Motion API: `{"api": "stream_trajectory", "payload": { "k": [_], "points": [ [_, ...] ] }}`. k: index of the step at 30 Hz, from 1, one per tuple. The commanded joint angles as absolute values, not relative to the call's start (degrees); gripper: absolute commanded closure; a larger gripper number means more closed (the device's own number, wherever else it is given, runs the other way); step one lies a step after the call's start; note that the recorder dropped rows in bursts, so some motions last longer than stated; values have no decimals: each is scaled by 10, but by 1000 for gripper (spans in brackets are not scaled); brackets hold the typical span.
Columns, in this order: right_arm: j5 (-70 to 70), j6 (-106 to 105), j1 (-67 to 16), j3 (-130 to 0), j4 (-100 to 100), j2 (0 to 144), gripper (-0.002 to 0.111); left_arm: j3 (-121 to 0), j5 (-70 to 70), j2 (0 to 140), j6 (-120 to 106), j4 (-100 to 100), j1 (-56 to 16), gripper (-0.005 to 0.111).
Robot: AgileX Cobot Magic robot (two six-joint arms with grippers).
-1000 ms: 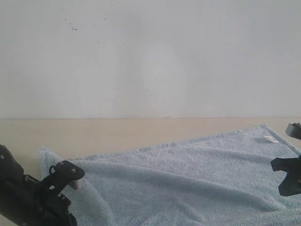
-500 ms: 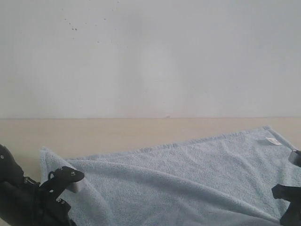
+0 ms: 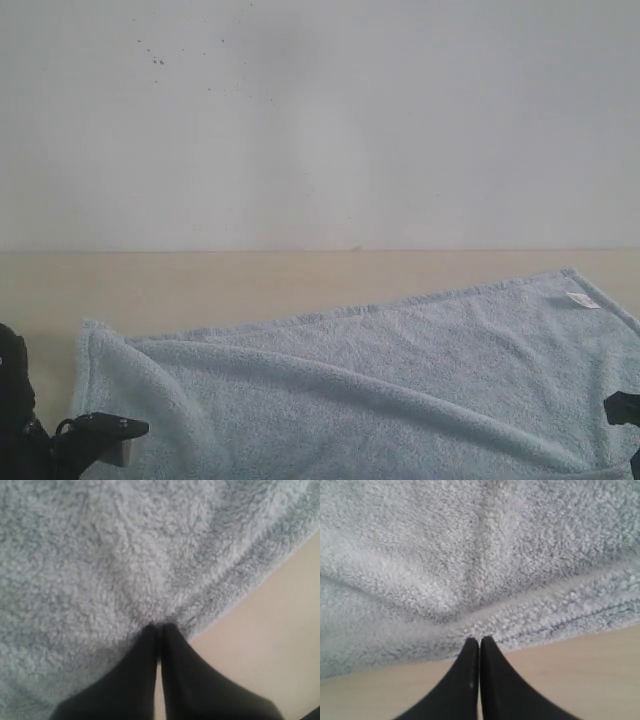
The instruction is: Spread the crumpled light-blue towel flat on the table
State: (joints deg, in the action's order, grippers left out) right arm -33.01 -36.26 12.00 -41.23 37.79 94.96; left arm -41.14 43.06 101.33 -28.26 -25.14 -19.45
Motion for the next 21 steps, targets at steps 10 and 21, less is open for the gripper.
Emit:
{"api": "stream_trajectory", "payload": {
  "k": [10,21],
  "points": [
    [-256,-330,120,-407,337,944,108,-369,280,898,-307,-257,-199,103],
    [-206,-272,120,-407,287,1000,108,-342,367,913,-309,-260,-199,103]
  ]
}}
